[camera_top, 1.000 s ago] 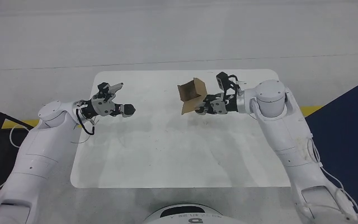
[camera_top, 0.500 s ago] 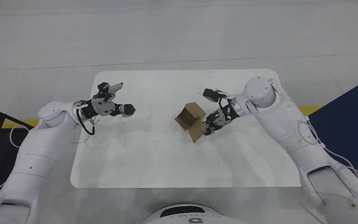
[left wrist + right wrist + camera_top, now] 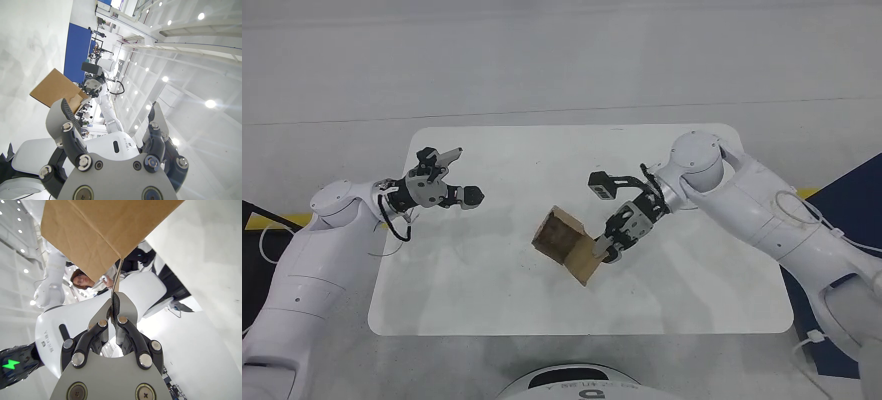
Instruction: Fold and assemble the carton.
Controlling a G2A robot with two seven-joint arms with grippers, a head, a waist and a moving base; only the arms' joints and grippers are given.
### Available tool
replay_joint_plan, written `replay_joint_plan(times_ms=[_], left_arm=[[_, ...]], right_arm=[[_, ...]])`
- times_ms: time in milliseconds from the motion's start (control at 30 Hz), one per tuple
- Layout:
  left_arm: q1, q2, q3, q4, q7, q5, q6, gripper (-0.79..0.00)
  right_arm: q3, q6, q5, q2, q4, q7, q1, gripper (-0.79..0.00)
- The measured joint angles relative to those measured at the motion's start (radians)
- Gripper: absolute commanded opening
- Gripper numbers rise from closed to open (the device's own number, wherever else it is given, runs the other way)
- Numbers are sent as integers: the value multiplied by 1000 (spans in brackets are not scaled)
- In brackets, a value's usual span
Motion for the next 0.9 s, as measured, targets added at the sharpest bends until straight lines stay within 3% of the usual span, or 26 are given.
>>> replay_joint_plan(times_ms=[67, 133, 167, 200, 900], left_arm=[[0, 0, 0, 0, 0, 0, 0, 0], [0, 0, 0, 0, 0, 0, 0, 0], [0, 0, 0, 0, 0, 0, 0, 0], [0, 0, 0, 0, 0, 0, 0, 0], [0, 0, 0, 0, 0, 0, 0, 0]], right_arm=[[-1, 0, 3, 0, 0, 0, 0, -662], [-1, 0, 5, 0, 0, 0, 0, -382], [-1, 0, 5, 0, 0, 0, 0, -132], [-1, 0, 5, 0, 0, 0, 0, 0], [-1, 0, 5, 0, 0, 0, 0, 0]])
